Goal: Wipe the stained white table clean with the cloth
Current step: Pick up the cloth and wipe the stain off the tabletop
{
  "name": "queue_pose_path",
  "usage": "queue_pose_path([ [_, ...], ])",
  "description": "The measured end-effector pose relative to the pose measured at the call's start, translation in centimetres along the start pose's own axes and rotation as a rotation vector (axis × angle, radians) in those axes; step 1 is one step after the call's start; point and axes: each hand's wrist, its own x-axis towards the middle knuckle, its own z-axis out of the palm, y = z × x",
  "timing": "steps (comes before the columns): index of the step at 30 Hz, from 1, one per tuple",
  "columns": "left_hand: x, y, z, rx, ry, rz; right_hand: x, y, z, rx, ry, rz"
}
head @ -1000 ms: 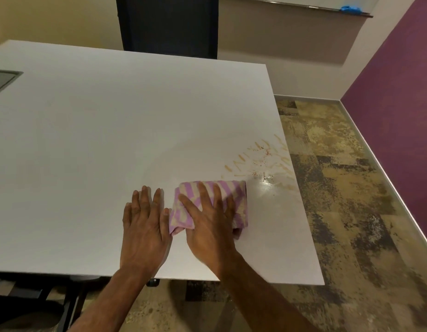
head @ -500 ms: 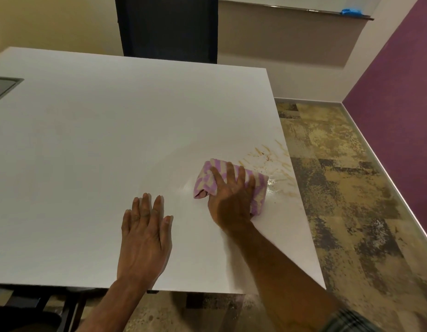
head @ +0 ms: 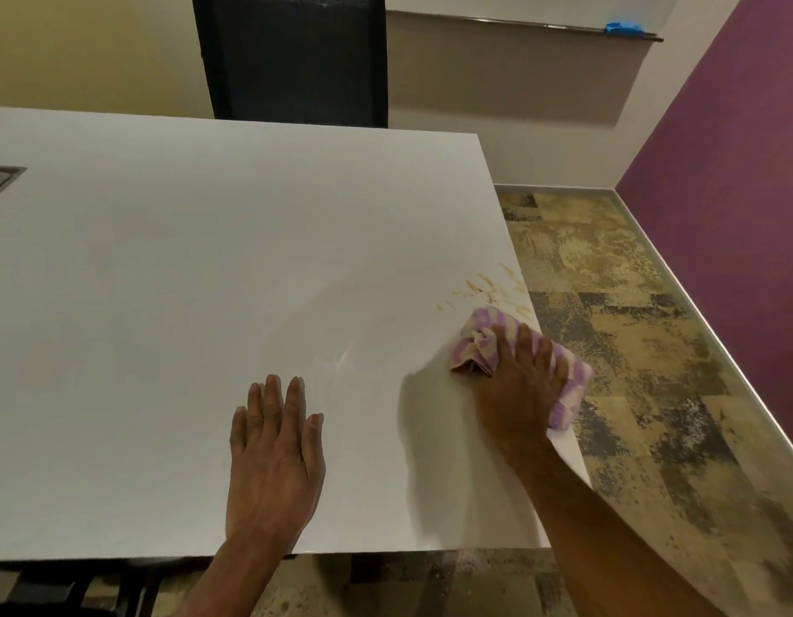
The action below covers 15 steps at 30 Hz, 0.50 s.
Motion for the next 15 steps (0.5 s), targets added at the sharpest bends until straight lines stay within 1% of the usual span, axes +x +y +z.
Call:
queue_pose_path([
  [3,0.0,0.0,0.1,0.012,-0.003,0.000,-1.8,1.1,-0.4,0.031,0.018,0.062],
  [6,0.1,-0.1,0.1,0.021,-0.005,-0.002,-4.3,1.3,-0.8,0.015,0.027,0.051],
  [9,0.1,-0.1,-0.1,0.038,-0.008,0.013,-7.0,0.8,-0.8,0.036,0.019,-0.034],
  [12,0.0,0.0,-0.3,0.039,-0.018,0.022,-9.0,-0.6,-0.7,0.032,-0.031,-0.138],
  [15,0.1,0.1,-0.3,0.042,-0.023,0.029,-9.7,-2.3,-0.8,0.036,-0.012,-0.241],
])
